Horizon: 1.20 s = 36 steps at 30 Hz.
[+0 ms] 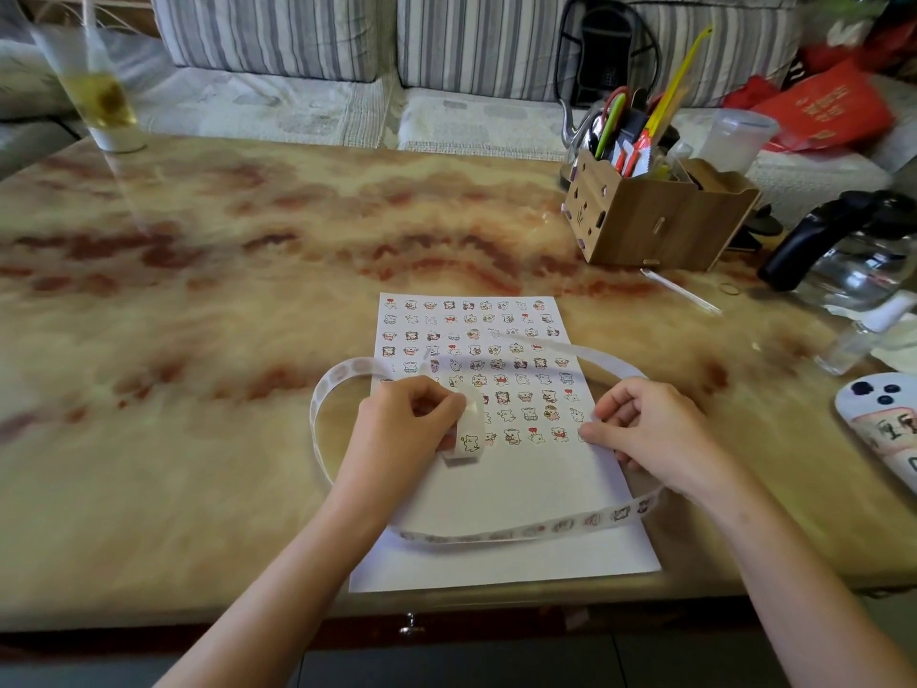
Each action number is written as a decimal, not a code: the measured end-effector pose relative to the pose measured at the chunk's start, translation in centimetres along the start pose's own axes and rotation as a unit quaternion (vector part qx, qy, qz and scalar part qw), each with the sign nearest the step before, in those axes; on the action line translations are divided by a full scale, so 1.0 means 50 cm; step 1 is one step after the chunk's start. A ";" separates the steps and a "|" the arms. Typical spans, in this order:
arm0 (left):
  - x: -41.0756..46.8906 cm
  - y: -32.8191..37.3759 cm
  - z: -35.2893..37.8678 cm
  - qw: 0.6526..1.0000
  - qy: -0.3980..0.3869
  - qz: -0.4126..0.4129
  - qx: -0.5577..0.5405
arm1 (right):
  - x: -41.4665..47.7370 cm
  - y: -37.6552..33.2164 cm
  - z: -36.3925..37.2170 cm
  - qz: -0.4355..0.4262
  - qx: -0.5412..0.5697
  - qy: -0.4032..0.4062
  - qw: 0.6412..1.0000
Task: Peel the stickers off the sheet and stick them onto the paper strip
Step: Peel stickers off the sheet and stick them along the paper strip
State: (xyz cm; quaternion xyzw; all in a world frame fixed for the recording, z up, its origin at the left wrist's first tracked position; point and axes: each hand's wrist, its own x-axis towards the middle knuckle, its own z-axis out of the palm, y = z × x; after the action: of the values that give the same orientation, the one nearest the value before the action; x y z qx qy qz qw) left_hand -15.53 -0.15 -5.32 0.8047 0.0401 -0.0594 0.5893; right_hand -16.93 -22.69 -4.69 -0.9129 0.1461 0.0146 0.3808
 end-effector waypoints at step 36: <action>-0.016 0.011 -0.057 0.986 -0.024 0.022 -0.162 | -0.071 -0.133 0.128 -0.244 0.236 0.008 0.941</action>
State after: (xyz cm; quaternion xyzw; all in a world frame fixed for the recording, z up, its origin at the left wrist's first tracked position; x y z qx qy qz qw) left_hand -16.12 2.38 -3.81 0.6975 0.0175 -0.0581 0.7140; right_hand -17.96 -12.86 -4.12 -0.8048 -0.0789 -0.1207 0.5758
